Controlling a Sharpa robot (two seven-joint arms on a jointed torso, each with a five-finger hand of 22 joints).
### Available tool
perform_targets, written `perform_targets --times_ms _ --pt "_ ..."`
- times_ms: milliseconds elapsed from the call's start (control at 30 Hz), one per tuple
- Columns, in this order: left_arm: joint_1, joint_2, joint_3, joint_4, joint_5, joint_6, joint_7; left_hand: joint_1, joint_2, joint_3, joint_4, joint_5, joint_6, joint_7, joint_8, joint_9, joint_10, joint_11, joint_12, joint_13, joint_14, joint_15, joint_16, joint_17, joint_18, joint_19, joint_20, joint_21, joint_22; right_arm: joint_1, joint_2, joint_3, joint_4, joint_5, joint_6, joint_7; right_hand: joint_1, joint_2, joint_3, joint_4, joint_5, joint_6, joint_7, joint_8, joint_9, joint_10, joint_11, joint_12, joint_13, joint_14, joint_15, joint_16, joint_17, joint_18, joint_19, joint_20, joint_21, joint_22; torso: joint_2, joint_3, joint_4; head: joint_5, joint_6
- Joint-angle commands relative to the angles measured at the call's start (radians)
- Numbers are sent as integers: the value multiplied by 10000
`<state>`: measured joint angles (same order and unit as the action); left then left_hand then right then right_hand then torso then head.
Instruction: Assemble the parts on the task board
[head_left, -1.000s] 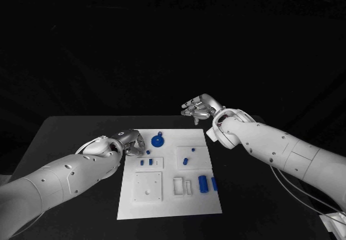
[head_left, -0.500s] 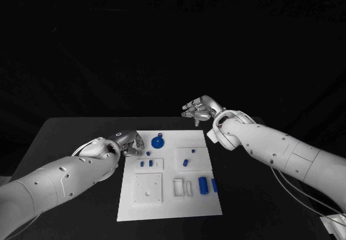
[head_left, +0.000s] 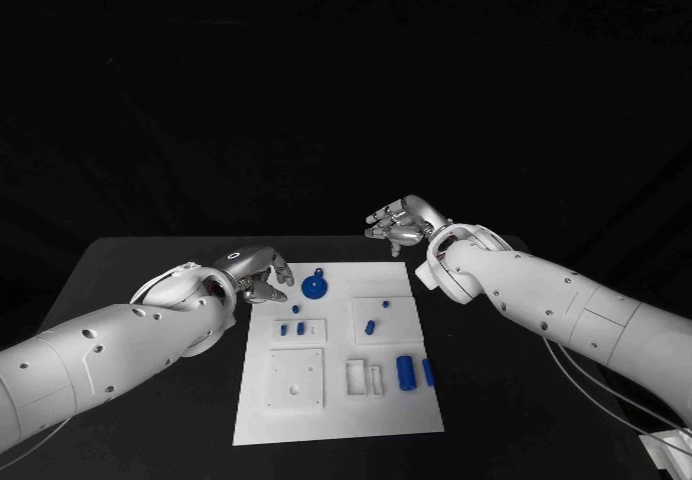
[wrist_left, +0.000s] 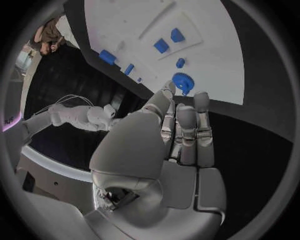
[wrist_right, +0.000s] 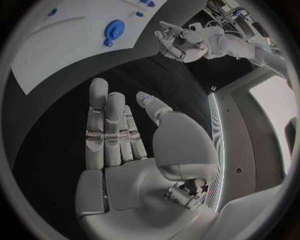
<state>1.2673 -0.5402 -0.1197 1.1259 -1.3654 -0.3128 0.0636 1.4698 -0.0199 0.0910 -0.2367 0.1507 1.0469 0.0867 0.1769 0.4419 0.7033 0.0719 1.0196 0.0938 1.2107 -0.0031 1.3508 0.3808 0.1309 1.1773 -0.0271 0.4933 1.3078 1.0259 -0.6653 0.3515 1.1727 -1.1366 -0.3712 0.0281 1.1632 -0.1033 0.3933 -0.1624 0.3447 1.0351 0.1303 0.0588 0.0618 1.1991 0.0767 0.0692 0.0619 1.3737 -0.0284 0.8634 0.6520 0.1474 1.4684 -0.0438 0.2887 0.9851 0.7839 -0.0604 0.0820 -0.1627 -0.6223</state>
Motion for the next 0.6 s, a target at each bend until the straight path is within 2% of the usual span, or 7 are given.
perform_targets --times_ms 33,167,200,333,500,567,600 --pt "174 -346 61 556 771 27 -132 -15 84 26 -60 22 55 27 -33 -717 210 13 -287 -199 68 -46 -115 -49 -34 -49 -42 42 203 -67 -39 2 18 -526 503 101 165 -9 53 -48 0 60 20 38 14 2 -15 -61 -14 -20 33 50 -2 229 331 -6 71 3 -47 1 27 -48 8" --pt "369 -892 127 1299 1390 86 -256 -8 118 19 -70 29 -8 61 -35 -1014 360 20 -622 -234 90 -47 -189 -81 -23 -68 -35 11 197 -187 -100 2 94 -1408 959 4 276 -21 127 -185 -8 100 15 36 14 72 -30 -67 -17 -10 20 65 9 231 333 -20 102 31 -130 -9 58 -86 -25" --pt "418 -1042 138 1496 1618 114 -293 -22 121 -1 -74 20 58 53 -55 -1417 455 22 -759 -207 123 -86 -263 -110 -31 -39 -44 2 192 -225 -113 2 120 -1692 1099 -36 291 -19 143 -218 -18 105 9 35 13 86 -37 -66 -16 -3 18 70 12 232 333 -22 116 44 -160 -17 66 -89 -42" --pt "566 -1544 160 2136 2666 266 -419 6 167 -5 -70 27 142 128 48 -1515 579 -21 -724 -192 151 -79 -204 -72 -39 -41 -61 -10 199 -352 -140 1 221 -2865 1654 -247 318 -24 164 -312 -62 121 -1 35 13 187 -64 -68 -15 12 3 79 21 233 332 -33 155 80 -233 -39 95 -76 -97" --pt "669 -2135 184 2867 3886 196 -67 46 198 18 -136 90 189 171 83 -1682 861 -56 -824 -231 173 -113 -213 -68 -41 -26 -96 16 206 -537 -153 -13 436 -4596 2207 -589 340 -32 149 -469 -180 181 -17 37 14 174 -62 -69 -15 5 3 71 29 222 308 -34 176 120 -320 -92 149 -57 -150" --pt "687 -2328 195 3086 4556 121 240 29 218 55 -177 131 167 197 4 -1878 984 -62 -943 -245 140 -125 -334 -116 -42 -43 -109 9 198 -647 -163 -17 564 -5497 2324 -722 383 -52 166 -522 -200 164 -11 34 13 173 -60 -71 -16 13 5 77 34 213 315 -34 185 131 -355 -124 169 -41 -193" --pt "696 -2449 200 3216 5213 64 441 22 254 107 -215 178 135 226 -73 -2062 1088 -60 -1116 -270 147 -135 -506 -190 -34 -59 -117 -18 188 -721 -176 -23 647 -6097 2466 -832 392 -82 185 -555 -342 193 -27 37 15 163 -60 -72 -16 15 9 80 38 192 317 -32 191 140 -376 -135 184 -54 -202"
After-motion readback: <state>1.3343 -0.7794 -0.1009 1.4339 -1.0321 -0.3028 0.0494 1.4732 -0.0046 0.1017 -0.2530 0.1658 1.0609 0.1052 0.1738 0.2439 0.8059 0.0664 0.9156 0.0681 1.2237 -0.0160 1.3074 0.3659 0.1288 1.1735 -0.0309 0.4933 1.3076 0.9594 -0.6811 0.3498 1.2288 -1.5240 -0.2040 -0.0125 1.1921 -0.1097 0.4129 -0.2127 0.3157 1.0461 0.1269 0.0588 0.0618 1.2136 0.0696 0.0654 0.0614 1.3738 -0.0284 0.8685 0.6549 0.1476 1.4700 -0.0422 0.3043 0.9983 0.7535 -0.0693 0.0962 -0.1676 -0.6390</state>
